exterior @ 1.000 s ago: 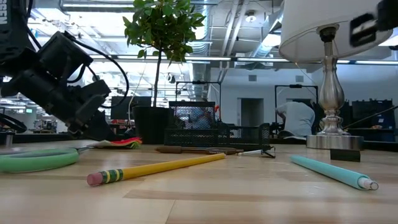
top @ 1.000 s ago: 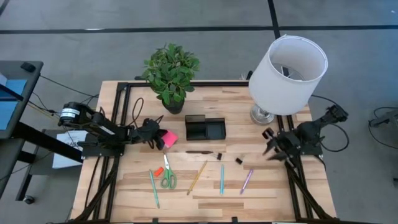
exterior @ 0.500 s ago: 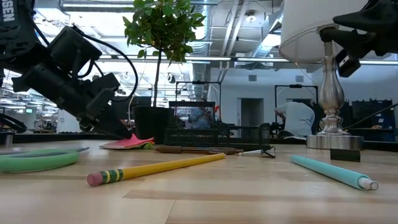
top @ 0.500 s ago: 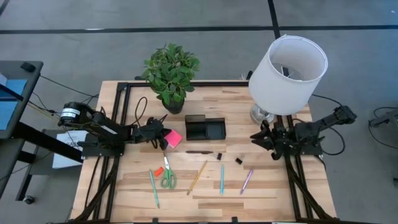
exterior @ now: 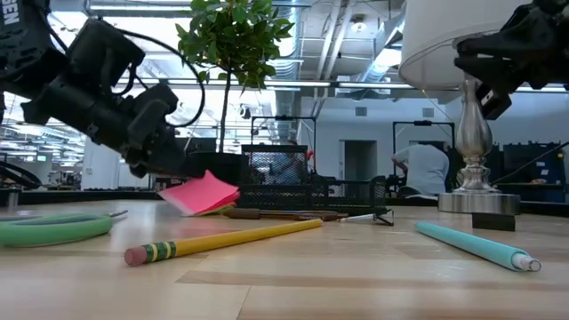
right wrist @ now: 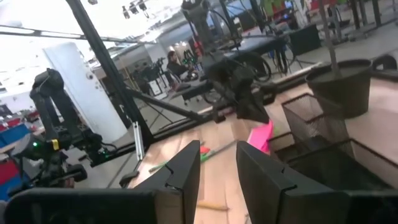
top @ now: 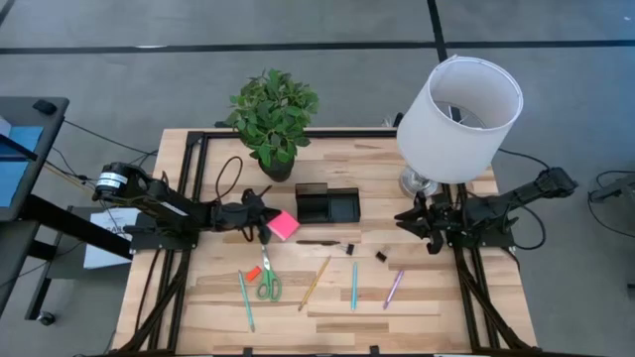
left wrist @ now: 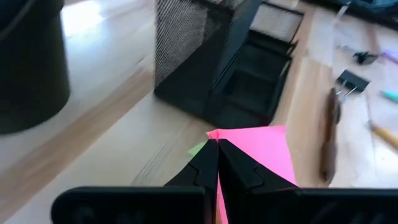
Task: Pick and place office supplies into organizer
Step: Put the pink sticky notes into the black desk organizer, then put the left black binder clip into the black desk organizer
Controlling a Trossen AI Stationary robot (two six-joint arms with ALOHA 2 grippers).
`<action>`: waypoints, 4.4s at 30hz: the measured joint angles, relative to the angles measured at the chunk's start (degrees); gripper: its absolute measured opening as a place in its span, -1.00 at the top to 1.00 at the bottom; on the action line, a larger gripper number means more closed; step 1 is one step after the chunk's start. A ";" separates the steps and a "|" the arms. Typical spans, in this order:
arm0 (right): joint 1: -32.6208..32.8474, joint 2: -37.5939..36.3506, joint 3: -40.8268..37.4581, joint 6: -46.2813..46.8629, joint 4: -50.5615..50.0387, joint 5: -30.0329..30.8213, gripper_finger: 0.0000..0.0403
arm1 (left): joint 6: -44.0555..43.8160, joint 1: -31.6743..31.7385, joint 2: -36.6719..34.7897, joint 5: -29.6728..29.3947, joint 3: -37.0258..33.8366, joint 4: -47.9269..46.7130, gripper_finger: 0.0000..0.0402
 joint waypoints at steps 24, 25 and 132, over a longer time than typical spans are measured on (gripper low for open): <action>-0.01 1.34 0.00 1.19 0.13 0.08 0.52 | 0.96 -8.96 -0.04 -0.58 5.48 -2.27 1.00; -0.01 1.34 0.00 1.19 0.41 0.08 0.52 | 0.96 -9.46 -0.04 -1.23 5.48 -1.59 1.00; 4.49 66.19 35.76 0.28 -8.31 -1.23 0.52 | 5.13 -24.26 -18.53 -13.85 53.72 -103.27 0.66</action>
